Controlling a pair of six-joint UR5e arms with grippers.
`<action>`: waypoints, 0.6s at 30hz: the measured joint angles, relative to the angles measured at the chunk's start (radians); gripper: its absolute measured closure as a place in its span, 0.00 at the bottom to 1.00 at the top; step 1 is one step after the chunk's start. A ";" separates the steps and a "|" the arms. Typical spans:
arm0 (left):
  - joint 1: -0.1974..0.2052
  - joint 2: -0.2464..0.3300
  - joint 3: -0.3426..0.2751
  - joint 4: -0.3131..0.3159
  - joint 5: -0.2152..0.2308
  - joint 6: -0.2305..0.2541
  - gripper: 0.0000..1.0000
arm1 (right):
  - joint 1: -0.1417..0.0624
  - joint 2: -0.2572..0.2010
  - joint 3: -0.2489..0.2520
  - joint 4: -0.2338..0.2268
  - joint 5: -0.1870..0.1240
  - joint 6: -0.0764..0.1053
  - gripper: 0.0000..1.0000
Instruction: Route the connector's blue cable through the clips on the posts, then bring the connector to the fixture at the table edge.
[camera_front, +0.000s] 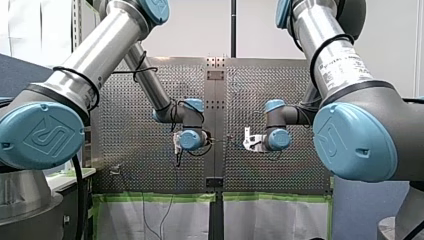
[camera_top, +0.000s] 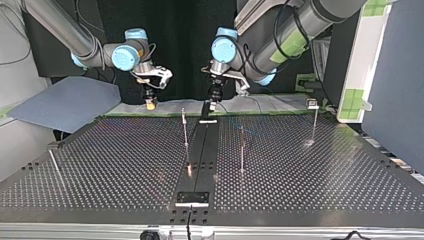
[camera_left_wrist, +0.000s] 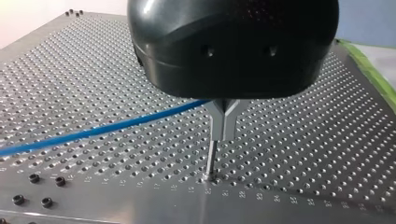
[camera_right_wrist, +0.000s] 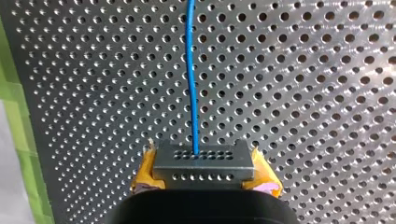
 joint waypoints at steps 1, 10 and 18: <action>0.000 -0.001 0.001 0.003 0.000 -0.001 1.00 | -0.004 0.001 0.000 -0.006 -0.004 0.002 1.00; 0.002 -0.005 0.007 0.012 0.010 -0.010 1.00 | -0.047 0.003 0.000 -0.066 -0.070 0.025 1.00; 0.003 -0.005 0.011 0.013 0.043 -0.030 1.00 | -0.070 0.005 0.000 -0.079 -0.100 0.036 1.00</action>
